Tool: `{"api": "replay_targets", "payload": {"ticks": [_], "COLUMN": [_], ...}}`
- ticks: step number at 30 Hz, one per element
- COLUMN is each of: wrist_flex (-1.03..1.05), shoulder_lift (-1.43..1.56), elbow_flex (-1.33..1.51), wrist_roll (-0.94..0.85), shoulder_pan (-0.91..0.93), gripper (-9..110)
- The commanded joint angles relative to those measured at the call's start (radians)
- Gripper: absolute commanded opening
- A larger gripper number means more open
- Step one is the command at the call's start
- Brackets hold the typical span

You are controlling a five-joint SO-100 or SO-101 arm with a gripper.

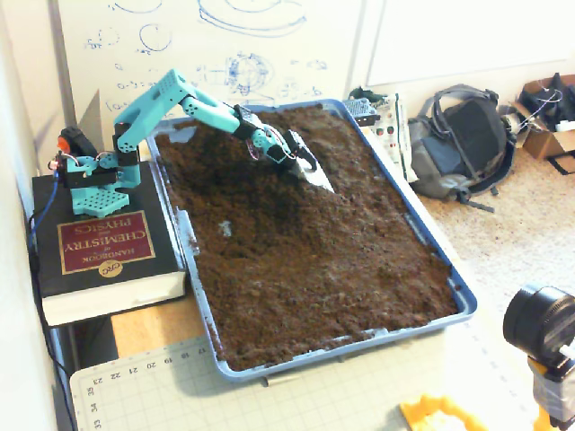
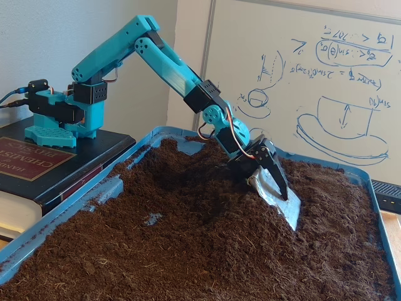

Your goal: Build a berm.

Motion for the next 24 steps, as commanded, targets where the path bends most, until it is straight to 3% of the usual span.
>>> {"api": "replay_targets", "payload": {"ticks": [1, 24], "wrist_flex": [0.078, 0.535], "shoulder_lift": [0.106, 0.345], "elbow_flex": [0.055, 0.081], "wrist_roll": [0.005, 0.014], "shoulder_pan": [0.009, -0.046], "gripper": [0, 0]}}
